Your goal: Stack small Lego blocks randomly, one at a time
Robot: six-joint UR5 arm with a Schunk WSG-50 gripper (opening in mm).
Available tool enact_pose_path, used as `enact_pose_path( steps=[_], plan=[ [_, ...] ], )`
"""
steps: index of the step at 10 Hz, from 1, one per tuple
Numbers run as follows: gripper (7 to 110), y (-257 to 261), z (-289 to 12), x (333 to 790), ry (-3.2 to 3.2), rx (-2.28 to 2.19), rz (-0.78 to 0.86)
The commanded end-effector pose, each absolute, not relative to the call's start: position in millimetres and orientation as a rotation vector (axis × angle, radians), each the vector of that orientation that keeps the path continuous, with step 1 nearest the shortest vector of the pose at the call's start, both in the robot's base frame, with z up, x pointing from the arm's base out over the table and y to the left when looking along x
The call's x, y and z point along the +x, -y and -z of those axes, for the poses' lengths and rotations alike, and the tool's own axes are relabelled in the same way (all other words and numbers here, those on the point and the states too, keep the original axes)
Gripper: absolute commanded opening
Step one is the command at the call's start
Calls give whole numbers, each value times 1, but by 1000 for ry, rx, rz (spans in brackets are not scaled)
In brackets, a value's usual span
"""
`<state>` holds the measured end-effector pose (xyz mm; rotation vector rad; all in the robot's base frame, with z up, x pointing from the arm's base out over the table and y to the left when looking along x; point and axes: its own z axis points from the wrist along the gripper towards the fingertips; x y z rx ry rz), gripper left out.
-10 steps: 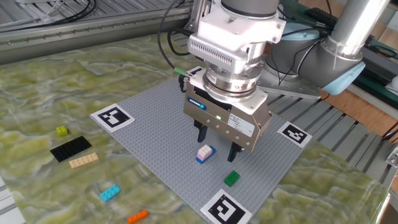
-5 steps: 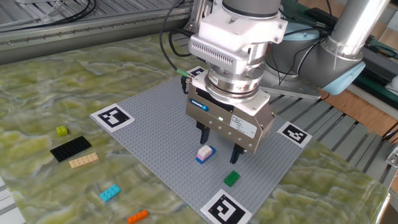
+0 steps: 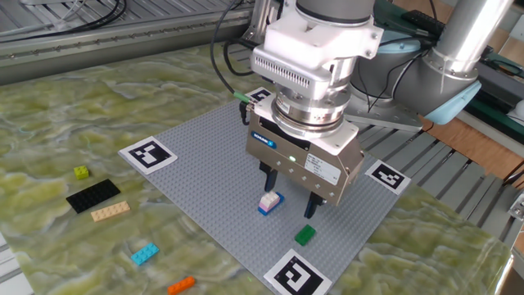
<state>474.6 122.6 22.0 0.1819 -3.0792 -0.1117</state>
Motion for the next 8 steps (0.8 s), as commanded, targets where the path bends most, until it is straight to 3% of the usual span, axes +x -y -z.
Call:
enact_pose_path(
  steps=[1, 8],
  plan=[
    [66, -126, -22, 477, 3078, 172, 122],
    [66, -127, -17, 477, 3076, 169, 120]
  ],
)
